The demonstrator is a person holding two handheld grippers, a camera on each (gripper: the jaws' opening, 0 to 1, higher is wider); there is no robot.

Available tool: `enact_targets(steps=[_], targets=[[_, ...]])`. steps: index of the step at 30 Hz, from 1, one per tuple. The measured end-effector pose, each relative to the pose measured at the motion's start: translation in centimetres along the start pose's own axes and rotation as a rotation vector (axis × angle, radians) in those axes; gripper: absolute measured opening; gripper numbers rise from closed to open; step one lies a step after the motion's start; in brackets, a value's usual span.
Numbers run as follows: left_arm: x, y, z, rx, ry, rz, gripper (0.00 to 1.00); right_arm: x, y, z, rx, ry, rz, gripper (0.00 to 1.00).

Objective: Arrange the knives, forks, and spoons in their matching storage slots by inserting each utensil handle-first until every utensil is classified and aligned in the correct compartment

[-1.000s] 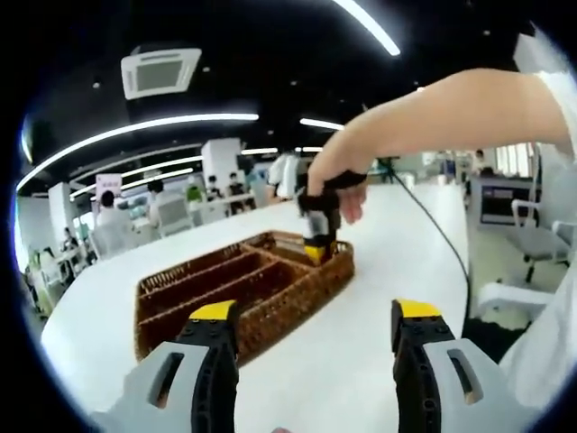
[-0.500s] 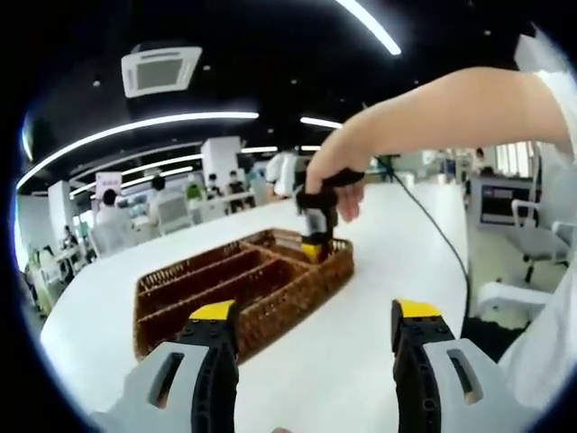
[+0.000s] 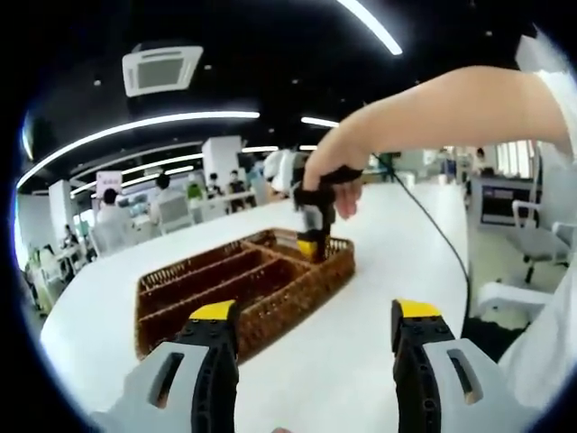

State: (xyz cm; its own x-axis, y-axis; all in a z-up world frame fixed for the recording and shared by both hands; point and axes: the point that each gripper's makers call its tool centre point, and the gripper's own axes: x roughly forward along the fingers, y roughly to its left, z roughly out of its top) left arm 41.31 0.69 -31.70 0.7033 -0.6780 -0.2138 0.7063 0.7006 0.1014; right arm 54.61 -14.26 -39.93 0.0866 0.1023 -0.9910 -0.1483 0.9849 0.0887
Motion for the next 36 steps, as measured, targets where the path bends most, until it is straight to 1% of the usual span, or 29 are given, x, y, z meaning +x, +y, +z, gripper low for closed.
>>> enact_targets(steps=[3, 7, 8, 19, 22, 32, 36], targets=[[0.0, 0.0, 0.0, 0.0, 0.002, -0.001, 0.68, 0.2, 0.2, -0.1, -0.008, 0.008, 0.004, 0.16], [0.0, 0.0, 0.0, -0.001, 0.003, -0.001, 0.68, 0.5, 0.1, -0.6, -0.042, 0.031, -0.015, 0.13], [0.0, 0.0, -0.1, 0.0, 0.004, -0.001, 0.68, 0.6, 0.2, -0.6, -0.059, 0.03, -0.022, 0.13], [-0.1, 0.1, -0.1, -0.007, 0.005, -0.001, 0.68, 0.7, 0.1, -0.8, -0.086, 0.032, -0.015, 0.13], [-0.1, 0.0, -0.2, -0.006, 0.005, 0.0, 0.68, 0.7, -0.1, -1.0, -0.116, 0.038, -0.024, 0.13], [-0.3, 0.0, -0.2, -0.008, 0.006, 0.0, 0.68, 0.4, 0.1, -0.6, -0.121, 0.009, 0.005, 0.15], [-0.3, 0.0, -0.2, -0.01, 0.005, 0.002, 0.68, -0.2, 0.2, -0.2, -0.121, -0.021, 0.022, 0.15]])
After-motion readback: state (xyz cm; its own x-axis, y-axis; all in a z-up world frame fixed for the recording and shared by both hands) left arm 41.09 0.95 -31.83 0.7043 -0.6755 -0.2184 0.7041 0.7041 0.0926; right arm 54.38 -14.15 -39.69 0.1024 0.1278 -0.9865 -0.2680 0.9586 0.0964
